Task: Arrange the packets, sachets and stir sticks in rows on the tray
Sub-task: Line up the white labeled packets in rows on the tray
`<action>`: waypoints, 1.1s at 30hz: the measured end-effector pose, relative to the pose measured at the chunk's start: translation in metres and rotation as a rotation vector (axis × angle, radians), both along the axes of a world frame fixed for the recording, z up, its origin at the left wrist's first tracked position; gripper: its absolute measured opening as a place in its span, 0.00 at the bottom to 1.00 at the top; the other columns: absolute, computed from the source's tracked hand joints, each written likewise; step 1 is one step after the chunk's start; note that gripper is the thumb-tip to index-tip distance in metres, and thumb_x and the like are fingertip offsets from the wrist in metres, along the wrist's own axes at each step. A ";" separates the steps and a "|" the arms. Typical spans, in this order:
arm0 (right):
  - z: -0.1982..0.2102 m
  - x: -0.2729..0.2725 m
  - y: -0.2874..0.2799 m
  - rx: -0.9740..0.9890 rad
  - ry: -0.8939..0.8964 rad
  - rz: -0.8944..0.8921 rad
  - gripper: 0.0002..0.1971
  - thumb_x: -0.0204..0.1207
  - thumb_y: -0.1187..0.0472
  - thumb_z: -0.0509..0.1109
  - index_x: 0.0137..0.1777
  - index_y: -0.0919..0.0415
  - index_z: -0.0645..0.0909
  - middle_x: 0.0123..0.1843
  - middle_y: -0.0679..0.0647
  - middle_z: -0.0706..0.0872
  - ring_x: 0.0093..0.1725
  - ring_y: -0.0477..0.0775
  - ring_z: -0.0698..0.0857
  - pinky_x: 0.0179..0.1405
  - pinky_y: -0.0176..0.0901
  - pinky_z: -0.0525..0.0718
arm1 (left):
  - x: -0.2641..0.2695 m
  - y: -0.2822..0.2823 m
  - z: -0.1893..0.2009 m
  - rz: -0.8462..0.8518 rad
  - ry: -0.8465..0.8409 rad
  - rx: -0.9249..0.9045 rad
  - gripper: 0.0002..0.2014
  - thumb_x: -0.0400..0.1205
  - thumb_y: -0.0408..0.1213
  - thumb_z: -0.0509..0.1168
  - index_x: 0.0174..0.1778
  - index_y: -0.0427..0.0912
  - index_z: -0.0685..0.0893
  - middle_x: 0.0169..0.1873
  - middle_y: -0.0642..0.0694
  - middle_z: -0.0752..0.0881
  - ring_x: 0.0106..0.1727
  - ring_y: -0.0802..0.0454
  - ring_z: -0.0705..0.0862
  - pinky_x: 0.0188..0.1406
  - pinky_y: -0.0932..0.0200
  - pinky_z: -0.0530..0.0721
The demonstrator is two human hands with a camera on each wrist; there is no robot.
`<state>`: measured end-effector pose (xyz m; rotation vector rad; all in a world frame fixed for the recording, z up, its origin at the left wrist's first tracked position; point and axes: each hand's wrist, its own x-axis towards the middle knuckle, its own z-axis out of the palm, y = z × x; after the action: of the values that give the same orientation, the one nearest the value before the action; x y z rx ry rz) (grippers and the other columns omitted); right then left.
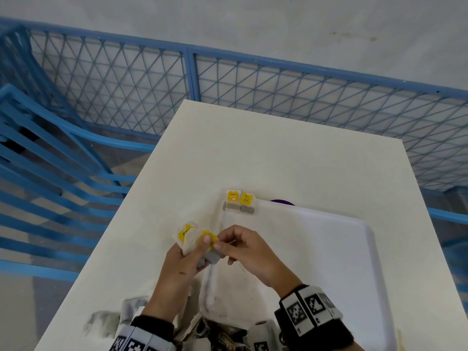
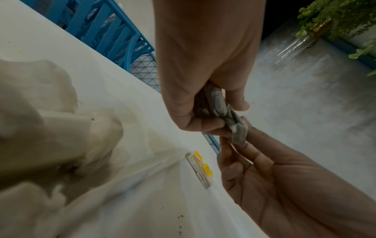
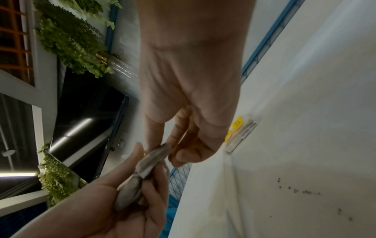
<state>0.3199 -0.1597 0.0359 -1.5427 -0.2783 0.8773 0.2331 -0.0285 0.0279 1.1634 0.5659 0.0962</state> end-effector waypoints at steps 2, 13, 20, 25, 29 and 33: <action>0.000 -0.001 -0.001 0.015 0.015 -0.018 0.03 0.75 0.66 0.72 0.41 0.61 0.81 0.35 0.50 0.84 0.33 0.45 0.82 0.33 0.35 0.81 | 0.000 -0.001 0.002 -0.012 0.001 0.020 0.33 0.69 0.57 0.72 0.47 0.24 0.78 0.37 0.36 0.77 0.42 0.43 0.79 0.46 0.58 0.86; -0.006 -0.003 -0.016 0.075 0.207 0.016 0.09 0.75 0.70 0.70 0.53 0.60 0.83 0.45 0.55 0.86 0.39 0.47 0.86 0.45 0.36 0.84 | -0.001 0.001 0.010 0.007 -0.027 0.059 0.12 0.69 0.45 0.73 0.37 0.41 0.82 0.26 0.54 0.82 0.31 0.59 0.82 0.43 0.56 0.77; -0.019 0.007 -0.009 0.070 0.276 -0.222 0.07 0.73 0.74 0.70 0.48 0.65 0.84 0.40 0.56 0.87 0.37 0.48 0.86 0.40 0.34 0.85 | -0.005 0.010 0.002 0.110 0.045 0.020 0.17 0.66 0.45 0.74 0.44 0.38 0.81 0.31 0.45 0.77 0.34 0.56 0.81 0.39 0.60 0.78; -0.043 0.025 0.001 -0.101 0.204 -0.522 0.09 0.70 0.73 0.74 0.44 0.62 0.78 0.35 0.56 0.85 0.32 0.51 0.83 0.32 0.34 0.83 | -0.007 0.013 -0.004 0.199 0.105 -0.091 0.06 0.77 0.38 0.70 0.44 0.40 0.83 0.37 0.46 0.85 0.34 0.56 0.84 0.39 0.61 0.79; -0.054 0.035 0.012 -0.142 0.127 -0.608 0.10 0.70 0.74 0.74 0.40 0.61 0.76 0.34 0.56 0.84 0.33 0.52 0.83 0.42 0.42 0.86 | -0.007 0.018 -0.004 0.242 0.133 -0.172 0.04 0.81 0.34 0.63 0.42 0.40 0.82 0.38 0.43 0.85 0.37 0.51 0.84 0.39 0.59 0.78; -0.060 0.040 0.022 -0.219 0.025 -0.620 0.11 0.68 0.70 0.75 0.37 0.58 0.76 0.31 0.54 0.84 0.34 0.54 0.84 0.48 0.49 0.87 | -0.007 0.021 -0.007 0.250 0.144 -0.231 0.07 0.82 0.34 0.58 0.43 0.40 0.81 0.40 0.42 0.85 0.37 0.51 0.85 0.37 0.61 0.81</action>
<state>0.3595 -0.1380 -0.0240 -1.6796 0.3166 0.4409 0.2264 -0.0070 0.0213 0.8760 0.8268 0.1578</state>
